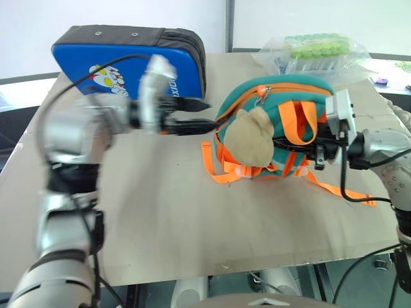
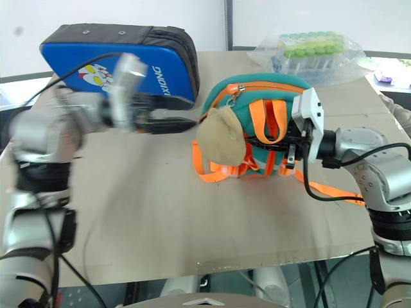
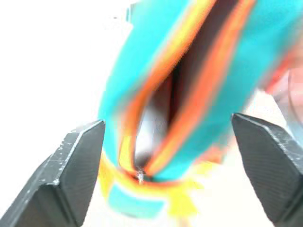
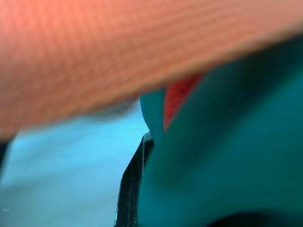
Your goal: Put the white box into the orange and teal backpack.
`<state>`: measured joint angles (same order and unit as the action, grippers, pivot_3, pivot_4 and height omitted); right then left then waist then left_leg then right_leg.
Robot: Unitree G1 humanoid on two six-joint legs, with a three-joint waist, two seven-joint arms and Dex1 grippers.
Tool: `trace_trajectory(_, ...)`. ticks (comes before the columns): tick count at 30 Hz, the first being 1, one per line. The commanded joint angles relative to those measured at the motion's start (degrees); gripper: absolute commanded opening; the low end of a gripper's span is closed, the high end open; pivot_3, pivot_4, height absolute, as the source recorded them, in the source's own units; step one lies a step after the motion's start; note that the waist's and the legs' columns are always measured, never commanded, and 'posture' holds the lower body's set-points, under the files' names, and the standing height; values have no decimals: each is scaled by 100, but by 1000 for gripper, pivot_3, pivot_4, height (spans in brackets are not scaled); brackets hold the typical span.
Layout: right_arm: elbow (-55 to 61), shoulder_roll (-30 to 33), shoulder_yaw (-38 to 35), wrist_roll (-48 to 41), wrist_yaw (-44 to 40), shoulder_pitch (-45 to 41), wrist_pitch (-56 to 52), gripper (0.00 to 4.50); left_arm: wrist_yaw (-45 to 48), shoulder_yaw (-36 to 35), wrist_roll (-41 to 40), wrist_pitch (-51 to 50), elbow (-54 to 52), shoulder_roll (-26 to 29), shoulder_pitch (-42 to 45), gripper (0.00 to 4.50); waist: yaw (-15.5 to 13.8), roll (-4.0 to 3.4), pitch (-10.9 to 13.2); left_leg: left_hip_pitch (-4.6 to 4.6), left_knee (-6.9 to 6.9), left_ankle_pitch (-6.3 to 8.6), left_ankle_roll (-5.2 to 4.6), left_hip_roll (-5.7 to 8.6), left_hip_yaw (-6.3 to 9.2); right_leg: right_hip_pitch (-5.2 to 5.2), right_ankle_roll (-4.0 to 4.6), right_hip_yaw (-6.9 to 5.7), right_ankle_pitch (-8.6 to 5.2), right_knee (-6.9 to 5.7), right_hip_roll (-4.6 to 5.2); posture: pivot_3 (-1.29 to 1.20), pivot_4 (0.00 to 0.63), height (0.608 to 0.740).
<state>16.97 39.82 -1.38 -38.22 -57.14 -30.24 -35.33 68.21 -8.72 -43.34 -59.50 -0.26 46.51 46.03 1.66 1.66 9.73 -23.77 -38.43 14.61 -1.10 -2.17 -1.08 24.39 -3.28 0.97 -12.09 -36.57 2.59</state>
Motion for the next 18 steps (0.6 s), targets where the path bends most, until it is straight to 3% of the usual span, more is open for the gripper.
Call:
trace_trajectory(1, -16, -79, -36, 146, 76, -182, 220, 0, -511, -816, -1423, -1346, -730, -110, -196, 4426, -89, 0, 0, -2, -2, 0, 0, 1, 3, 0, 0, -5, 0, 0, 4, 0, 150, 740)
trace_trajectory(6, 47, -229, 83, 171, 178, -374, 79, 0, -2474, -1073, -3004, -2471, -1412, -1406, -696, 4426, -180, 4, 1, 3, -30, 0, 0, 3, 9, -21, -5, -6, 0, -7, 21, 0, 150, 740)
trace_trajectory(12, 319, -237, 151, 30, 225, -403, -194, 0, -4742, -826, -3799, -2160, -1223, -2861, -692, 4426, -156, 8, 3, 14, -48, 0, 0, 9, 16, -29, -1, -6, 1, -26, 12, 0, 150, 740)
trace_trajectory(14, 435, -193, 121, -24, 233, -339, -291, 0, -5524, -878, -4441, -1865, -957, -3121, -666, 4426, -132, 8, 3, 14, -48, 0, 1, 9, 18, -29, 0, -8, 2, -27, 9, 0, 150, 740)
trace_trajectory(18, 470, -138, 63, 24, 280, -238, -293, 0, -6668, -712, -5796, -1316, -629, -2984, -777, 4426, -92, 8, 3, 15, -48, 0, 1, 7, 32, -27, 1, 1, 2, -27, 9, 0, 150, 740)
